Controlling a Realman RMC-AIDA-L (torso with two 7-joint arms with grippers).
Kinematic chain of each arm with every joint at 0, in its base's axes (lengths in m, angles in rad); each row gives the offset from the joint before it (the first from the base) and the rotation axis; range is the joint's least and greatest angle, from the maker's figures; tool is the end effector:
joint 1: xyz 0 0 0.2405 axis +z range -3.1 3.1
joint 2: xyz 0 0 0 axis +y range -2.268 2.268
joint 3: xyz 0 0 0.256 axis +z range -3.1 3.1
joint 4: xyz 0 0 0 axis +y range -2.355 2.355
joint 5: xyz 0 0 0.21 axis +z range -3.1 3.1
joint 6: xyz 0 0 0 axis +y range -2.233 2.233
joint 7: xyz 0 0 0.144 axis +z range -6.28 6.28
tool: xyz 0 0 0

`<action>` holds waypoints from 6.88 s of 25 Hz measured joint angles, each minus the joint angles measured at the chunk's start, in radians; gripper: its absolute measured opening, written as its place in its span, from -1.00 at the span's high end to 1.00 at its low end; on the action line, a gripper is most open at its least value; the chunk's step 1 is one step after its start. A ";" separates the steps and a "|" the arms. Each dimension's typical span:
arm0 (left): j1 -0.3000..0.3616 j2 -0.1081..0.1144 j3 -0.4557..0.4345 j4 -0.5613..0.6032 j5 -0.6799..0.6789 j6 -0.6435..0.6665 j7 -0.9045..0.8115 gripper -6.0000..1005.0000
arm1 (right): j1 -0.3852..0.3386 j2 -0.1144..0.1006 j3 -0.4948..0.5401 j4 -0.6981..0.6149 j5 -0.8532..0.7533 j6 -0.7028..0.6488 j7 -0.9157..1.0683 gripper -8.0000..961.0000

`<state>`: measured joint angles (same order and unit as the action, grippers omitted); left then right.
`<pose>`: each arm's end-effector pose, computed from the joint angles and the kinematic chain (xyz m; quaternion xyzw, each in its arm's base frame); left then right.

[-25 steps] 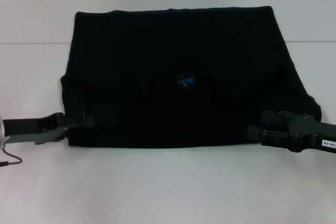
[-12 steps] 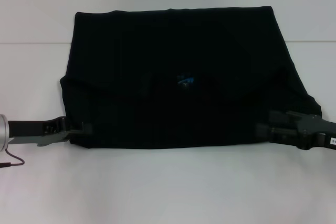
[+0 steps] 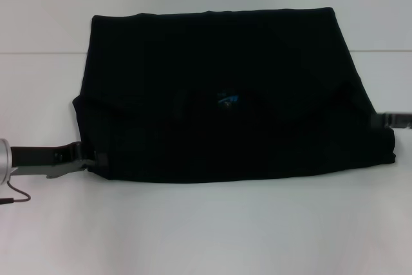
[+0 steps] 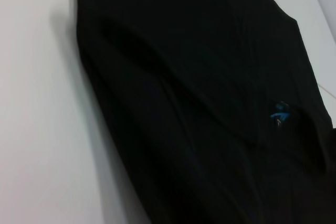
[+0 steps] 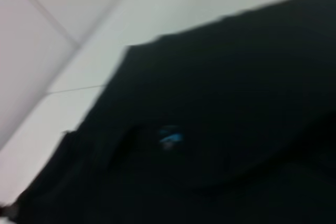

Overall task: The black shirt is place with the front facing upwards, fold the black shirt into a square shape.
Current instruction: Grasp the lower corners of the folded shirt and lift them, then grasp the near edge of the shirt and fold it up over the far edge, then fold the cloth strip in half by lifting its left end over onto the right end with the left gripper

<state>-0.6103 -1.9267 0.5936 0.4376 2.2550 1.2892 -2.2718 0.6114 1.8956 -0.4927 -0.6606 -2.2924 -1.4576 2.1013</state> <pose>-0.3288 0.3566 0.0241 -0.7244 -0.6534 -0.1636 0.1467 0.3121 0.3714 0.0887 -0.8090 0.5279 0.1699 0.1949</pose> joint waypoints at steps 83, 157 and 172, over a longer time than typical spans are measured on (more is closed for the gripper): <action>-0.026 0.054 -0.250 0.017 0.180 0.573 0.022 0.95 | 0.093 -0.028 0.040 0.033 -0.321 -0.325 0.120 0.84; 0.226 -0.022 -0.166 0.001 -0.238 0.178 -0.088 -0.85 | -0.095 0.192 -0.066 0.255 0.344 -0.024 -1.114 -0.86; 0.238 -0.027 -0.163 0.035 -0.130 0.101 -0.258 -0.88 | -0.105 0.195 -0.087 0.282 0.331 0.062 -1.164 -0.97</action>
<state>-0.3722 -1.9534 0.4305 0.4727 2.1245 1.3904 -2.5302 0.5061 2.0901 -0.5794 -0.3789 -1.9617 -1.3951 0.9372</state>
